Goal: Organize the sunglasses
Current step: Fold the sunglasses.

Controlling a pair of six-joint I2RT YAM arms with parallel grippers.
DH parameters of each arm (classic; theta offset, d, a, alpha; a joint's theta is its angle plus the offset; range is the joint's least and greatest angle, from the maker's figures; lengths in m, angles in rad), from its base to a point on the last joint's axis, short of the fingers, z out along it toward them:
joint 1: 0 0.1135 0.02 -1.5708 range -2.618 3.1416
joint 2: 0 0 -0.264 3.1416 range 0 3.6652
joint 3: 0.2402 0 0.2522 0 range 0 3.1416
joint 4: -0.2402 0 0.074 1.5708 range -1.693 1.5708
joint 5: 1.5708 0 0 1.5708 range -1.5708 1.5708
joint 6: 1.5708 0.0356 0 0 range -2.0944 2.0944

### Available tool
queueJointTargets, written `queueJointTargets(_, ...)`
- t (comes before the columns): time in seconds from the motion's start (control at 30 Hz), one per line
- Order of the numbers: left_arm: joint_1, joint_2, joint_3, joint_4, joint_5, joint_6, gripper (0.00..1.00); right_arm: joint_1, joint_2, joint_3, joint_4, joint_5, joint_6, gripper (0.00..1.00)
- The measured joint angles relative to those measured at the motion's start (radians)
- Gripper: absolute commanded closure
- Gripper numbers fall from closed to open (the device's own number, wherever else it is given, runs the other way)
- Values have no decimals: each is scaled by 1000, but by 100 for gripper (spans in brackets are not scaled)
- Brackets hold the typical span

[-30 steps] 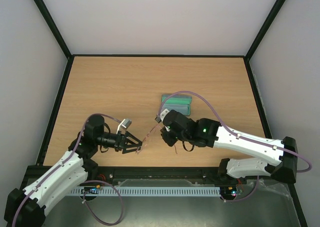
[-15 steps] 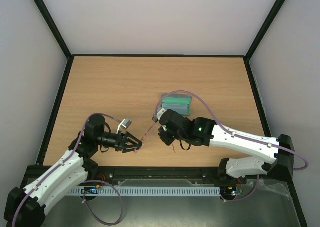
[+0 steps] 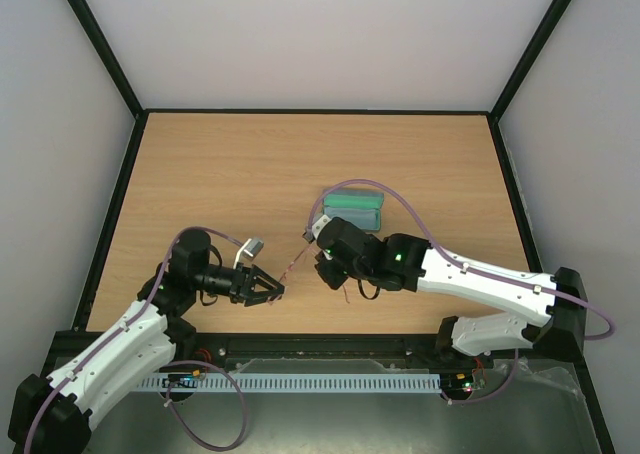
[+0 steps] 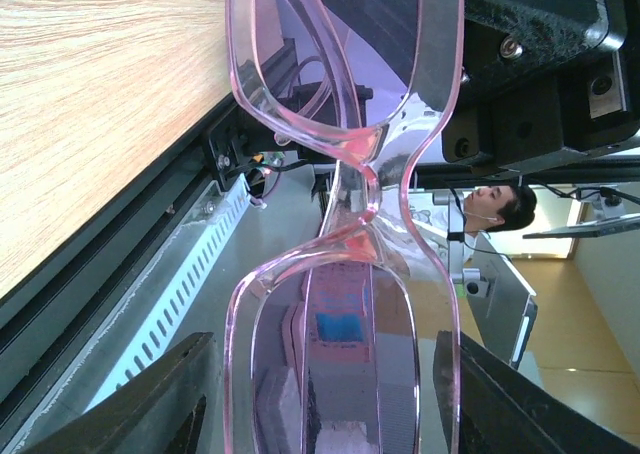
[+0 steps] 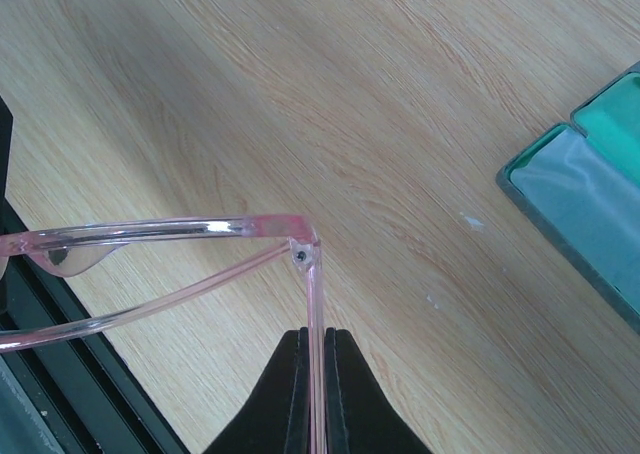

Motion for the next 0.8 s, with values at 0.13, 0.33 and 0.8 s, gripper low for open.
queueJointTargets(0.13, 0, 2, 0, -4, 0, 5, 44, 0, 5, 0, 0, 1, 0, 99)
queueJointTargets(0.33, 0, 11, 0, -4, 0, 16, 50, 0, 8, 0, 0, 3, 0, 99)
queueJointTargets(0.8, 0, 34, 2, -30, -11, 46, 52, 0, 14, 10, 5, 29, 8, 61)
